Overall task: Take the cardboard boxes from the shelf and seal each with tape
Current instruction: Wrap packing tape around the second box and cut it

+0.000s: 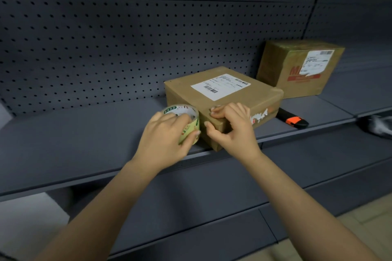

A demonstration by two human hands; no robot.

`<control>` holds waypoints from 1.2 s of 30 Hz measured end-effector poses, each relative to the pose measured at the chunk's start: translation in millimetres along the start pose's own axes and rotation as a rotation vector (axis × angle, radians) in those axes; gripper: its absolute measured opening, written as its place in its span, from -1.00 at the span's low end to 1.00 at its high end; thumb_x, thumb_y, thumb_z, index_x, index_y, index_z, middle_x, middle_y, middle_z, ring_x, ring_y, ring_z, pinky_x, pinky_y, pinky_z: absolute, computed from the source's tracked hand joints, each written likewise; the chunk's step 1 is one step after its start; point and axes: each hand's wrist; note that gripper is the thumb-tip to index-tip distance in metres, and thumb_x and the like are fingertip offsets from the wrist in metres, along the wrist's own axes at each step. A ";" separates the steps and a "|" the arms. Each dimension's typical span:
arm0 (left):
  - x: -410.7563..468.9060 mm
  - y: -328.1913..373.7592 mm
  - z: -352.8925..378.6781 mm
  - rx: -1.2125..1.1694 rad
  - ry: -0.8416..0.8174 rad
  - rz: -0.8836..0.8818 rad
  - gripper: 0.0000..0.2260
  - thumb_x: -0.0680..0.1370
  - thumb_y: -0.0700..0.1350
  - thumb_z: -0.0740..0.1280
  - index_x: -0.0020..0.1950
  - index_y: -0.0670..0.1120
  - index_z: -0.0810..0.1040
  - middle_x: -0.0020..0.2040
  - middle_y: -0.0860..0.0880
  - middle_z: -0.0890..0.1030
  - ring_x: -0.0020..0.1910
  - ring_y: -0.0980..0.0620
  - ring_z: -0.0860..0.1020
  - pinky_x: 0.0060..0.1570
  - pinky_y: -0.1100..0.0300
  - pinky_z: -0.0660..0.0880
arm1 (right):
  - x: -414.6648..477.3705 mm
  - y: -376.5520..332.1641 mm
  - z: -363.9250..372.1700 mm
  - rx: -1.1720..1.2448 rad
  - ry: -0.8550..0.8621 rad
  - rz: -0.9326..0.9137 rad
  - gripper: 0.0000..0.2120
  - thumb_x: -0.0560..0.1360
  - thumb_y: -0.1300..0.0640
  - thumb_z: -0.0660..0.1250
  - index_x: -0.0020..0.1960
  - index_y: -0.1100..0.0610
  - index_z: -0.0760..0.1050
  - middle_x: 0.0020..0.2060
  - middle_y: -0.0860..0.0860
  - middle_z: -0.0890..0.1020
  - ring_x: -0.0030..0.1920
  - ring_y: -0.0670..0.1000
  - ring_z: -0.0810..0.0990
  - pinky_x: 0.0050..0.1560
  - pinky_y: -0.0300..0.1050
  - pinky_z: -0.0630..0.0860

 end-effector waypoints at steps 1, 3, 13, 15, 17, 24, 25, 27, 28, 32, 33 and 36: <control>2.8 2.0 0.4 0.015 0.012 0.005 -0.72 0.51 0.09 0.27 -0.07 -0.11 0.58 -0.30 -0.02 0.62 -0.29 -0.05 0.58 -0.11 0.13 0.29 | 0.3 -0.3 -0.5 -0.005 -0.010 0.002 -0.80 0.41 0.04 0.40 -0.14 0.18 0.53 -0.11 -0.06 0.62 -0.03 0.01 0.53 0.14 -0.11 0.27; 5.2 6.2 0.9 0.025 0.019 0.006 -0.72 0.51 0.09 0.25 -0.09 -0.11 0.57 -0.32 -0.02 0.61 -0.30 -0.06 0.57 -0.09 0.13 0.27 | 0.4 -1.7 -1.0 -0.023 -0.022 0.004 -0.82 0.43 0.05 0.38 -0.15 0.18 0.53 -0.12 -0.07 0.61 -0.04 0.00 0.51 0.12 -0.12 0.26; 5.1 20.4 -2.5 0.014 -0.060 -0.065 -0.77 0.51 0.03 0.30 0.06 -0.08 0.44 -0.30 -0.02 0.62 -0.26 -0.09 0.60 -0.06 0.03 0.42 | 1.9 -8.2 -0.7 -0.037 -0.027 0.048 -0.86 0.40 0.07 0.35 -0.20 0.15 0.49 -0.21 -0.06 0.56 -0.10 -0.05 0.43 0.08 -0.22 0.22; 6.6 15.8 -5.4 0.068 -0.059 -0.078 -0.78 0.50 -0.01 0.36 0.06 -0.09 0.46 -0.34 -0.04 0.60 -0.32 -0.11 0.59 -0.09 0.02 0.45 | 2.6 -9.1 -1.6 -0.023 -0.042 0.063 -0.85 0.40 0.06 0.35 -0.20 0.14 0.49 -0.20 -0.06 0.57 -0.09 -0.03 0.44 0.09 -0.23 0.21; 11.1 8.4 -9.1 0.110 -0.080 -0.094 -0.76 0.49 -0.02 0.40 0.09 -0.07 0.49 -0.35 -0.03 0.60 -0.35 -0.11 0.59 -0.15 0.05 0.46 | 2.5 -9.1 -2.9 -0.017 -0.054 0.075 -0.85 0.40 0.05 0.35 -0.20 0.14 0.48 -0.19 -0.06 0.57 -0.08 -0.01 0.45 0.09 -0.22 0.21; 17.1 -4.1 -9.9 0.058 -0.122 -0.018 -0.87 0.57 0.04 0.33 0.06 0.03 0.54 -0.14 0.04 0.68 -0.10 -0.05 0.63 -0.11 0.06 0.39 | 1.1 -7.2 -5.5 -0.030 -0.083 0.063 -0.82 0.50 0.00 0.34 -0.15 0.11 0.51 -0.16 -0.05 0.57 -0.06 0.00 0.46 0.11 -0.22 0.21; 16.0 -6.6 -8.6 0.056 -0.122 -0.015 -0.86 0.59 0.06 0.28 0.04 0.03 0.53 -0.13 0.05 0.68 -0.10 -0.05 0.63 -0.12 0.06 0.38 | 0.7 -6.8 -4.9 -0.041 -0.082 0.059 -0.82 0.52 0.00 0.33 -0.14 0.12 0.52 -0.15 -0.06 0.57 -0.05 0.01 0.46 0.11 -0.20 0.22; 14.0 -8.1 -5.8 0.058 -0.113 -0.017 -0.79 0.64 0.08 0.14 0.01 0.03 0.51 -0.19 0.05 0.66 -0.18 -0.05 0.61 -0.18 0.07 0.38 | -1.2 -7.6 -2.9 -0.064 -0.069 0.052 -0.84 0.53 0.03 0.35 -0.11 0.12 0.53 -0.13 -0.06 0.58 -0.03 0.02 0.49 0.13 -0.15 0.25; 13.6 -7.2 -4.4 0.065 -0.107 -0.022 -0.73 0.65 0.08 0.07 -0.02 0.01 0.51 -0.26 0.04 0.64 -0.25 -0.06 0.60 -0.21 0.07 0.38 | -2.0 -8.1 -2.4 -0.066 -0.061 0.049 -0.86 0.53 0.05 0.36 -0.09 0.12 0.53 -0.11 -0.06 0.59 -0.02 0.03 0.51 0.16 -0.11 0.27; 14.5 -4.9 1.1 0.121 -0.056 -0.030 -0.69 0.63 0.07 0.04 -0.07 -0.02 0.52 -0.37 0.04 0.60 -0.38 -0.07 0.57 -0.27 0.09 0.41 | -3.4 -8.8 -9.3 -0.018 -0.074 0.067 -0.82 0.51 0.04 0.43 0.01 0.14 0.58 0.03 -0.05 0.65 0.13 -0.06 0.55 0.41 -0.09 0.23; 15.0 -4.6 2.2 0.121 -0.050 -0.032 -0.69 0.63 0.06 0.05 -0.07 -0.03 0.52 -0.38 0.03 0.60 -0.39 -0.07 0.57 -0.27 0.09 0.42 | -3.6 -8.4 -12.8 -0.009 -0.097 0.068 -0.78 0.51 0.02 0.43 0.06 0.14 0.59 0.08 -0.05 0.65 0.19 -0.09 0.54 0.46 -0.12 0.18; 16.0 -2.9 6.4 0.103 -0.024 -0.028 -0.69 0.62 0.06 0.06 -0.09 -0.04 0.53 -0.40 0.03 0.58 -0.41 -0.08 0.56 -0.28 0.09 0.40 | -8.5 -6.3 -24.8 -0.008 -0.152 0.053 -0.62 0.52 -0.05 0.39 0.26 0.12 0.56 0.27 -0.04 0.58 0.38 -0.12 0.42 0.52 -0.12 0.09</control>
Point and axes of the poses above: each hand's wrist, its own x-axis towards the middle knuckle, its own z-axis out of the palm, y = z × x
